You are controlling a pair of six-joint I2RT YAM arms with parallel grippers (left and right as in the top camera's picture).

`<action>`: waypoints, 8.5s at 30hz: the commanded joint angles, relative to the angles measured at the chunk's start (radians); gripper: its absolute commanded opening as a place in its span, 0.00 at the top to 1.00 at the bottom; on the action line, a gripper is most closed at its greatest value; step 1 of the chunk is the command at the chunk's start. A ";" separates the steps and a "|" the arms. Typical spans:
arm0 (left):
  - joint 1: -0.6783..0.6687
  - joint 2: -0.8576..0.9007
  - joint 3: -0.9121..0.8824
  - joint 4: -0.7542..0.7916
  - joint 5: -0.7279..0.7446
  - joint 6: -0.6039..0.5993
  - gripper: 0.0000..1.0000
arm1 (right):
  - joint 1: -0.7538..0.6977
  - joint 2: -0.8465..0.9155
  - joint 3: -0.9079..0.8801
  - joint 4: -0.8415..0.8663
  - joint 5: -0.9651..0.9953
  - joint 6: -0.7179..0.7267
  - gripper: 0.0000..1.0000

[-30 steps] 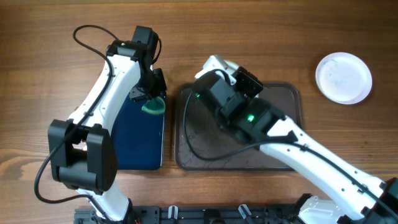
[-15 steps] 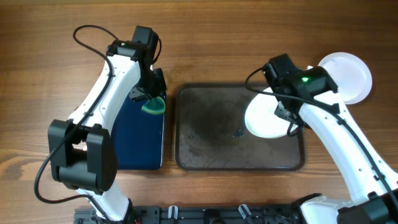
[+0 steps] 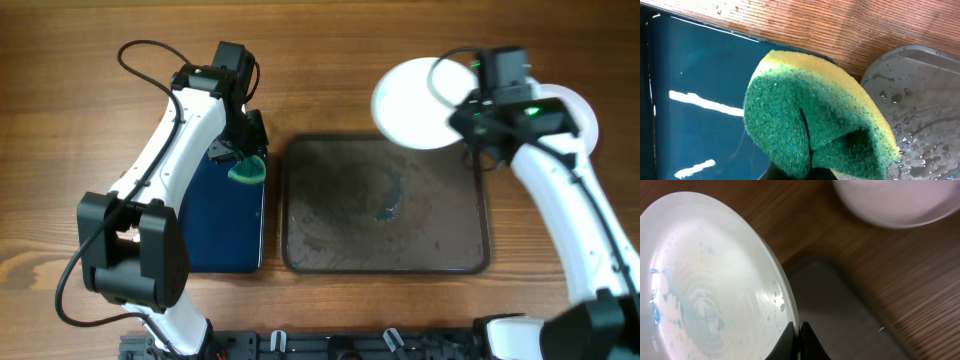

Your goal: Clean dirty plates on tray and stack at the side

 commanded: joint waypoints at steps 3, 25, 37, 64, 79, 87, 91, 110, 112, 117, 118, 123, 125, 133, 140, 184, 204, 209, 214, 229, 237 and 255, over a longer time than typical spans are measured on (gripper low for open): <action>0.001 -0.011 0.008 0.000 -0.003 0.012 0.96 | -0.314 0.145 0.005 0.021 -0.063 -0.029 0.96; 0.001 -0.011 0.008 0.000 -0.002 0.012 0.96 | -0.686 0.359 0.032 0.243 -0.412 -0.243 0.01; 0.001 -0.011 0.008 0.000 -0.003 0.012 0.96 | -0.634 0.224 0.183 0.165 -0.499 -0.549 0.13; 0.118 -0.011 -0.345 0.084 0.026 -0.014 0.13 | -0.303 -0.269 0.183 -0.071 -0.398 -0.610 0.01; 0.118 -0.425 -0.208 0.076 -0.022 0.105 0.00 | -0.303 -0.484 0.183 0.018 -0.478 -1.001 0.02; 0.094 -0.938 -0.208 0.045 -0.024 0.227 0.00 | -0.303 -0.752 0.183 -0.008 -0.481 -1.187 0.06; 0.067 -1.116 -0.208 -0.005 -0.029 0.278 0.00 | -0.303 -0.809 0.182 -0.060 -0.478 -1.205 0.00; 0.067 -1.190 -0.208 -0.053 -0.032 0.277 0.00 | -0.303 -0.797 0.161 -0.334 -0.481 -1.207 0.00; 0.067 -1.190 -0.208 -0.053 -0.032 0.277 0.00 | -0.303 -0.797 0.161 -0.334 -0.481 -1.206 0.00; 0.067 -1.190 -0.208 -0.053 -0.032 0.277 0.00 | -0.303 -0.797 0.161 -0.334 -0.481 -1.206 0.00; 0.067 -1.190 -0.208 -0.053 -0.032 0.278 0.00 | -0.303 -0.797 0.161 -0.334 -0.481 -1.206 0.00; 0.067 -1.190 -0.208 -0.053 -0.032 0.277 0.00 | -0.303 -0.797 0.161 -0.334 -0.481 -1.206 0.00; 0.067 -1.190 -0.208 -0.053 -0.032 0.277 0.00 | -0.303 -0.797 0.161 -0.334 -0.481 -1.206 0.00; 0.069 -1.208 -0.217 0.033 -0.021 0.275 0.00 | -0.303 -0.797 0.161 -0.334 -0.481 -1.207 0.00; 0.085 -1.452 -0.582 0.519 0.002 0.274 0.00 | -0.303 -0.797 0.161 -0.334 -0.481 -1.206 0.00; 0.296 -1.854 -1.491 1.072 0.181 0.270 0.00 | -0.303 -0.797 0.161 -0.334 -0.481 -1.206 0.00; 0.297 -1.852 -1.490 1.073 0.181 0.270 0.00 | -0.303 -0.797 0.161 -0.334 -0.481 -1.206 0.00; 0.297 -1.852 -1.490 1.073 0.181 0.270 0.00 | -0.303 -0.797 0.161 -0.334 -0.481 -1.206 0.00; 0.297 -1.852 -1.490 1.073 0.181 0.270 0.00 | -0.303 -0.797 0.161 -0.334 -0.481 -1.207 0.00; 0.297 -1.852 -1.490 1.073 0.181 0.270 0.00 | -0.079 -0.806 0.147 -0.278 -0.451 -1.274 0.00; 0.297 -1.852 -1.490 1.073 0.181 0.270 0.00 | -0.022 -1.036 -0.351 0.261 -0.651 -1.283 0.00; 0.297 -1.852 -1.490 1.073 0.181 0.270 0.00 | -0.050 -1.484 -1.229 1.075 -0.491 -0.832 0.01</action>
